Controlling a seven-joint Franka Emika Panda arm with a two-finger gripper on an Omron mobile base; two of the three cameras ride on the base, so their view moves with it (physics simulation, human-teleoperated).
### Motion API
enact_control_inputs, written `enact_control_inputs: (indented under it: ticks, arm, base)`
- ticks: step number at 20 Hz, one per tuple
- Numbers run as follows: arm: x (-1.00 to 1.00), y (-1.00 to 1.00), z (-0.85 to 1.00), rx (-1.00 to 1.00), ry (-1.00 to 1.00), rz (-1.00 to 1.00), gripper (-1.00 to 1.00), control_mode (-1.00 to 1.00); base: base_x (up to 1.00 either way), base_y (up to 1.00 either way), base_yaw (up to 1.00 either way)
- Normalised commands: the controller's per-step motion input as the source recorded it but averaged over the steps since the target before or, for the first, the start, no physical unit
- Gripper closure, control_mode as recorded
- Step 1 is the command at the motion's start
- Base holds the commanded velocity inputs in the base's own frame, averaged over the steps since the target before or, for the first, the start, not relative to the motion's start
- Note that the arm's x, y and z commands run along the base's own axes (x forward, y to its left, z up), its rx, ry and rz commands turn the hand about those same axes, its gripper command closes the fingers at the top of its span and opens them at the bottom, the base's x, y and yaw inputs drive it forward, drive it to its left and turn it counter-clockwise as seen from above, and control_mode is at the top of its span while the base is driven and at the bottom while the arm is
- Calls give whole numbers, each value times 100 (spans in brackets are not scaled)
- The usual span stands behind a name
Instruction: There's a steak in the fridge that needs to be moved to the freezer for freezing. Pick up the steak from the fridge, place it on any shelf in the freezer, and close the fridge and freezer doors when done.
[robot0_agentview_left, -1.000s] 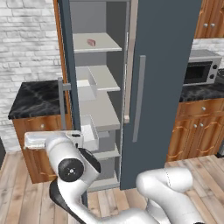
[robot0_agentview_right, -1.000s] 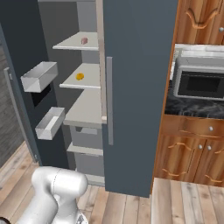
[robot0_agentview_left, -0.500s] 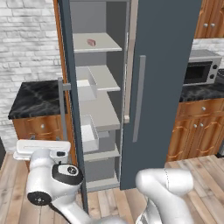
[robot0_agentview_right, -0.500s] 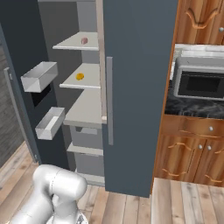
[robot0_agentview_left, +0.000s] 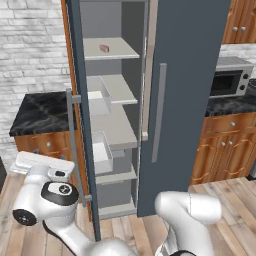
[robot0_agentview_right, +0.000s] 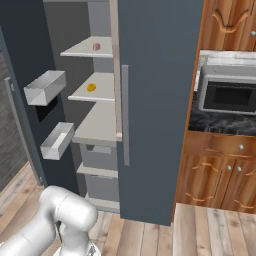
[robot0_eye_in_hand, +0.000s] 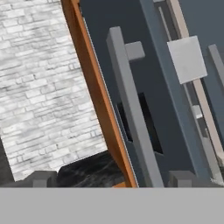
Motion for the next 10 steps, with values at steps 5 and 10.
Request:
enact_control_inputs:
  ticks: [5,10]
  arm:
    - [73,-25,-28,0,1,0,-100,-100]
    - [56,-19,-39,0,0,0,-100,-100]
  base:
    - [0,0,0]
    - [0,0,0]
